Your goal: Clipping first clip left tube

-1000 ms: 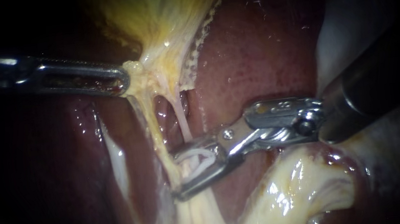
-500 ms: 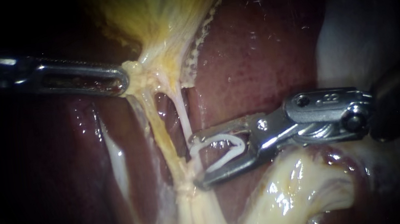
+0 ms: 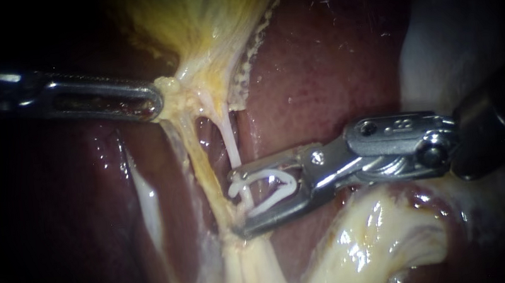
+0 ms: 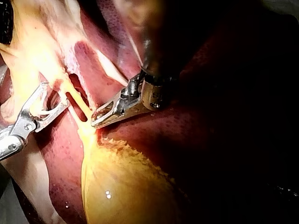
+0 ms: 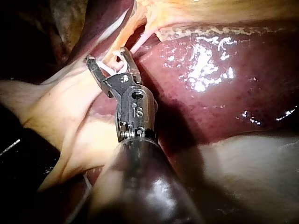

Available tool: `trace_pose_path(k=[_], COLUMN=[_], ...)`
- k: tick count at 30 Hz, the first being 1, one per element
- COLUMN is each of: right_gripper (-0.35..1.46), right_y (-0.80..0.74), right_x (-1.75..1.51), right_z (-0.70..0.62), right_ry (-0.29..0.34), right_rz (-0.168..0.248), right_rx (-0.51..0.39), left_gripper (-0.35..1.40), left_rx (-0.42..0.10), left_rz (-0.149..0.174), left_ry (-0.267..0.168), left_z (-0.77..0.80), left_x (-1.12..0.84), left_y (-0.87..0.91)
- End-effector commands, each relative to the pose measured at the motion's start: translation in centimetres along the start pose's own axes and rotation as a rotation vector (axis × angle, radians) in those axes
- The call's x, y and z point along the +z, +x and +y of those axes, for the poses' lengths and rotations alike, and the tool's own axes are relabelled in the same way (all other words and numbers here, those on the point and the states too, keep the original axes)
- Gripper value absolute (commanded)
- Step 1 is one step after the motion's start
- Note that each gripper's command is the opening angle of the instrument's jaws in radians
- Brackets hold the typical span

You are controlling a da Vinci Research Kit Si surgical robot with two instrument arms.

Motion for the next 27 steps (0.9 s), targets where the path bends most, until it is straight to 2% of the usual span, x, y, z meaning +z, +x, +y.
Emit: trace_pose_path(k=[1, 7, 10, 13, 19, 22, 25, 27], right_gripper=[0.45, 0.45, 0.45, 0.45, 0.45, 0.45, 0.44, 0.44], right_y=[-0.03, -0.15, -0.17, -0.2, -0.19, -0.13, -0.09, -0.07], right_x=[0.02, 0.07, 0.07, 0.08, 0.17, 0.29, 0.38, 0.41], right_z=[0.02, 0.18, 0.25, 0.28, 0.32, 0.35, 0.35, 0.35], right_ry=[-0.001, -0.008, -0.016, -0.025, -0.014, 0.022, 0.095, 0.153], right_rz=[-0.001, 0.002, -0.014, -0.04, -0.047, -0.058, -0.065, -0.039], right_rx=[-0.002, -0.006, -0.006, -0.008, -0.007, -0.003, -0.005, 0.017], left_gripper=[-0.35, -0.35, -0.35, -0.35, -0.35, -0.35, -0.35, -0.35], left_rx=[0.0, 0.0, 0.0, 0.001, 0.001, 0.001, 0.001, 0.001], left_rz=[0.0, 0.0, 0.0, 0.0, 0.0, 0.004, 0.004, 0.004], left_ry=[0.0, -0.001, -0.001, -0.001, -0.001, 0.0, 0.0, 0.0], left_z=[0.0, 0.0, 0.0, 0.01, 0.01, 0.01, 0.01, 0.01], left_x=[0.0, 0.0, 0.0, 0.01, 0.01, 0.02, 0.02, 0.02], left_y=[0.0, 0.01, 0.01, 0.01, 0.01, 0.02, 0.02, 0.01])
